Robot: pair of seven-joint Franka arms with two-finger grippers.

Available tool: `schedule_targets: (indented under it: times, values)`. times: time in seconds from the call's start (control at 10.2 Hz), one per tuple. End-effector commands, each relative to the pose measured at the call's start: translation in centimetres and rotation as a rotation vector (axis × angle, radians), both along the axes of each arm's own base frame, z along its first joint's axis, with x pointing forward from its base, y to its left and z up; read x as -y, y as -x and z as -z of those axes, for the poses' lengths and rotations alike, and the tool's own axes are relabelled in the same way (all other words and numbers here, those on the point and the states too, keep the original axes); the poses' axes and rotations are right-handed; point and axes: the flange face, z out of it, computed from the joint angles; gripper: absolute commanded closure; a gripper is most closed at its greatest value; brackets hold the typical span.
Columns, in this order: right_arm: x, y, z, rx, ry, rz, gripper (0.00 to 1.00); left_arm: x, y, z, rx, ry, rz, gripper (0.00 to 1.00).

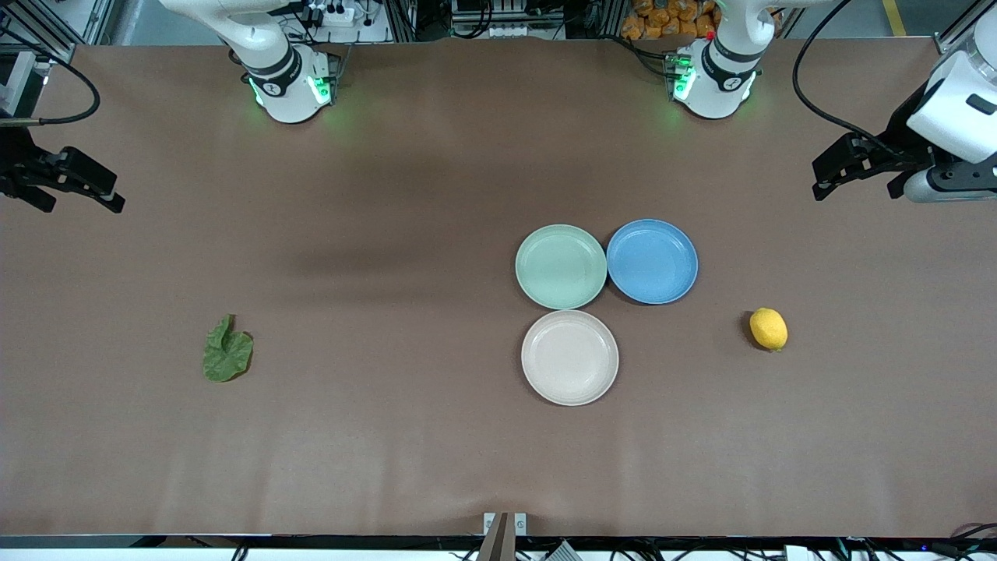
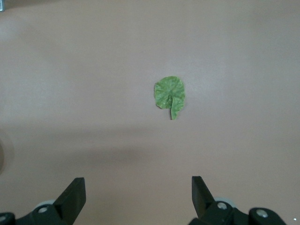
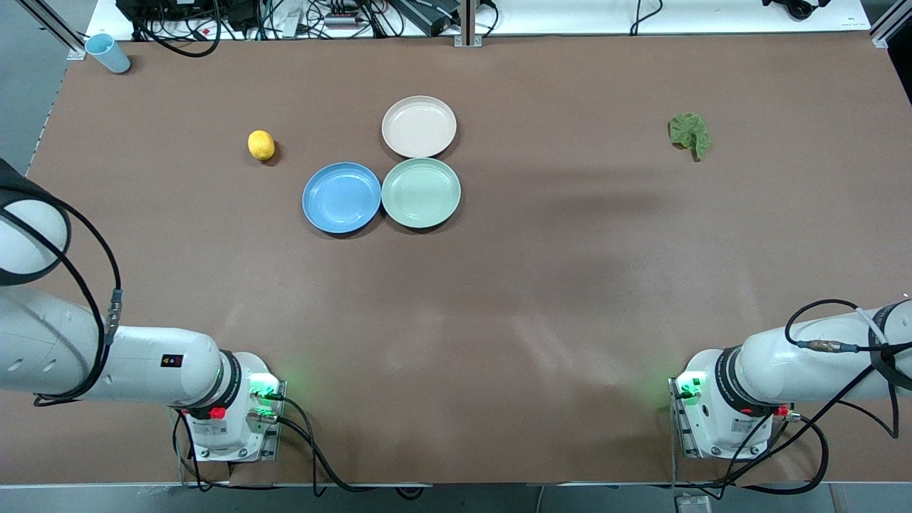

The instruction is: Place lemon and lettuce in plates

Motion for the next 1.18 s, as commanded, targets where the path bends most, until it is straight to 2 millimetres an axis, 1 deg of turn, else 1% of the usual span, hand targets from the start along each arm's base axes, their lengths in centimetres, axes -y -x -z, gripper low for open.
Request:
schedule_targets:
  times: [0.0, 0.3, 0.49, 0.69, 0.79, 0.89, 0.98, 1.08]
  values:
    - [0.3, 0.0, -1.1, 0.014, 0.024, -0.004, 0.0, -0.3, 0.4, -0.6, -0.005, 0.013, 0.022, 0.0]
    - [0.2, 0.0, -1.0, 0.008, 0.023, -0.004, 0.0, -0.9, 0.2, -0.5, -0.008, 0.019, 0.007, 0.0]
    - [-0.1, 0.0, -0.9, 0.01, 0.023, -0.004, 0.0, -1.2, -0.1, 0.0, -0.015, 0.01, 0.003, 0.0]
    - [-0.1, -0.1, -0.9, 0.013, 0.022, -0.002, 0.0, -1.5, -0.4, 0.3, -0.02, 0.011, -0.002, 0.0]
    - [-0.1, -0.1, -0.9, 0.013, 0.022, -0.002, 0.0, -2.2, -1.3, 1.8, -0.047, 0.008, -0.017, 0.0]
    - [0.0, -0.2, -0.8, 0.014, 0.022, -0.001, 0.0, -3.3, -2.5, 3.7, -0.081, 0.004, -0.039, 0.0]
    - [0.0, -0.4, -0.4, 0.01, 0.022, -0.001, 0.0, -4.1, -2.9, 4.4, -0.091, 0.003, -0.054, 0.0]
    - [0.0, -0.4, -0.4, 0.01, 0.022, -0.001, 0.0, -4.4, -3.2, 5.0, -0.103, 0.0, -0.061, 0.0]
